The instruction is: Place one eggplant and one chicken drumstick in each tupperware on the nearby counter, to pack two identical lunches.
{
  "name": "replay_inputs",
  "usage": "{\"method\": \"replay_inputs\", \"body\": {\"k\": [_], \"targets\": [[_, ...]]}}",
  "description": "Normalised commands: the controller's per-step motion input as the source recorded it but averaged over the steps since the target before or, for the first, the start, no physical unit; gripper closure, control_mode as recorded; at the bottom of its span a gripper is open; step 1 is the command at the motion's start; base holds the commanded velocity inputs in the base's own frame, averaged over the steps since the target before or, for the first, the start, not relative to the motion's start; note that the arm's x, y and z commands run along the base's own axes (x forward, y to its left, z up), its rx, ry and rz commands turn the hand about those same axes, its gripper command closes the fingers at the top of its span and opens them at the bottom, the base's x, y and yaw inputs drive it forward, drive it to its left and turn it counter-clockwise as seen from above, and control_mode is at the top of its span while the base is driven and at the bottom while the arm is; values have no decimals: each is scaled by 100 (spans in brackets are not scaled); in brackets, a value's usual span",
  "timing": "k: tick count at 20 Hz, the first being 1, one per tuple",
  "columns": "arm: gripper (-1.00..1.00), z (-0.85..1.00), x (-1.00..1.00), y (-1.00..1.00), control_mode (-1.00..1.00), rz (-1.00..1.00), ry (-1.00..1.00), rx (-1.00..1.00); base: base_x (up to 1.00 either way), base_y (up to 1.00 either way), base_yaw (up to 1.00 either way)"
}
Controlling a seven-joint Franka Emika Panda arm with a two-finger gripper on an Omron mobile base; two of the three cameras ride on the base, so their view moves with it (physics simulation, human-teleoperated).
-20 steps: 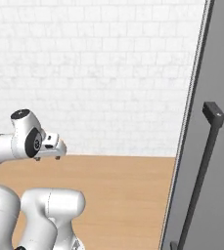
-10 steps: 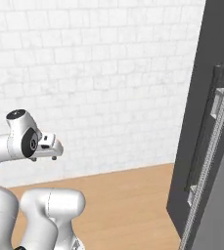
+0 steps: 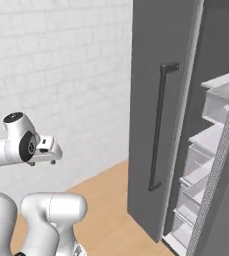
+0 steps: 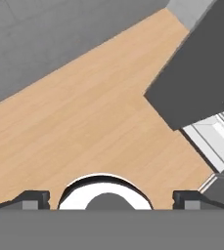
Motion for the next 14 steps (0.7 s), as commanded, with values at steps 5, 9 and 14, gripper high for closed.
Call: {"method": "replay_inputs", "body": {"k": [5,9,14], "targets": [[-100,0,0,0,100,0,0,0,-2,-7,-80],[-100,0,0,0,100,0,0,0,2,0,-78],[-100,0,0,0,100,0,0,0,2,0,-11]]}}
